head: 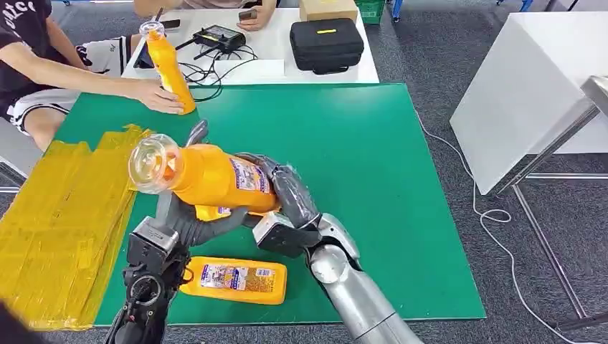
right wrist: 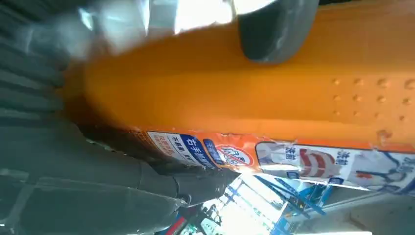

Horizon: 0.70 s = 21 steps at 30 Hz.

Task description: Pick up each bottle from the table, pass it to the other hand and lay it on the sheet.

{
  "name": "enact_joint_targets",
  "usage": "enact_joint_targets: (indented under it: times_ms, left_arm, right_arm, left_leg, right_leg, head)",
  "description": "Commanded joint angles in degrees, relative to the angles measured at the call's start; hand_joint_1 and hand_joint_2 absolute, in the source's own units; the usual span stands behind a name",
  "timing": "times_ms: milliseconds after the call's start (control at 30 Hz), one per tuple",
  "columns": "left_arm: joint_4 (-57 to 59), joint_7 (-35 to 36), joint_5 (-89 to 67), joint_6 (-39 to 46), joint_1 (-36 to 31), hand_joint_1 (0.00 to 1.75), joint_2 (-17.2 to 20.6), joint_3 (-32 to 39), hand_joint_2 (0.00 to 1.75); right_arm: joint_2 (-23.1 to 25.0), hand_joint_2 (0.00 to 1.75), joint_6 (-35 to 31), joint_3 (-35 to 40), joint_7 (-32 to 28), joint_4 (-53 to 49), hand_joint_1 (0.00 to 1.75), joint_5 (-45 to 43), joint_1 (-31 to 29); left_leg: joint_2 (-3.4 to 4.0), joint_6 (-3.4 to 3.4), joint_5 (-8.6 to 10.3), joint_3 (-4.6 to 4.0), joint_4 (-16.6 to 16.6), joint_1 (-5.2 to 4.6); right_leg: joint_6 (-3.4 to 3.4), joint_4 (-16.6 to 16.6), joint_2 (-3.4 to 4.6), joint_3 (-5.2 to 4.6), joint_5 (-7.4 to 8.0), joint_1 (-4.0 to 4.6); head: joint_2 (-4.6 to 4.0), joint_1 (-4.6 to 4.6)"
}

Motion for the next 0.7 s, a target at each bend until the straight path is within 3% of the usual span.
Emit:
enact_joint_targets:
  times_ms: [33,67,100,133,700]
  left_arm:
    - [4.53,0.35,2.00,-0.65,-3.04,0.00,0.77,0.16,1.75]
    - [5.08,0.26,2.63,-0.48,-3.29,0.00,0.71,0.12,1.75]
    - [5.17,0.14,3.18,-0.16,-3.28,1.62,0.49,0.41,1.75]
    - [5.30,0.03,3.54,-0.13,-3.33,1.75,0.54,0.38,1.75]
    - [5.33,0.18,4.40,0.00,-3.98,1.75,0.55,1.81,1.75]
  right_arm:
    - [-1.05,1.75,-2.46,8.05,0.92,6.57,1.75,2.49,-1.40]
    - [-1.12,1.75,-2.59,8.01,0.97,6.45,1.75,2.22,-1.27]
    - [-1.20,1.75,-2.69,7.93,1.04,6.32,1.75,2.09,-1.19]
    - [-1.26,1.75,-2.74,7.68,1.12,6.16,1.75,1.85,-1.12]
    - [-2.99,1.75,-3.60,5.38,2.25,1.42,1.75,1.11,-0.20]
  left_leg:
    - [0.02,0.00,-0.05,0.27,-0.12,0.04]
    - [-0.03,0.00,-0.03,0.19,-0.09,0.02]
    - [-0.05,0.00,-0.06,0.35,-0.14,0.04]
    - [-0.05,0.00,-0.04,0.28,-0.11,0.03]
    - [-0.10,0.01,-0.03,0.25,-0.10,0.03]
  right_leg:
    - [0.01,-0.12,-0.07,0.27,-0.05,0.05]
    - [0.01,-0.08,-0.09,0.18,-0.04,0.03]
    - [0.02,-0.15,-0.16,0.36,-0.09,0.06]
    - [0.02,-0.11,-0.15,0.27,-0.07,0.05]
    - [0.02,-0.10,-0.21,0.24,-0.08,0.05]
  head:
    - [0.00,0.00]
    - [0.00,0.00]
    - [0.00,0.00]
    - [0.00,0.00]
    - [0.00,0.00]
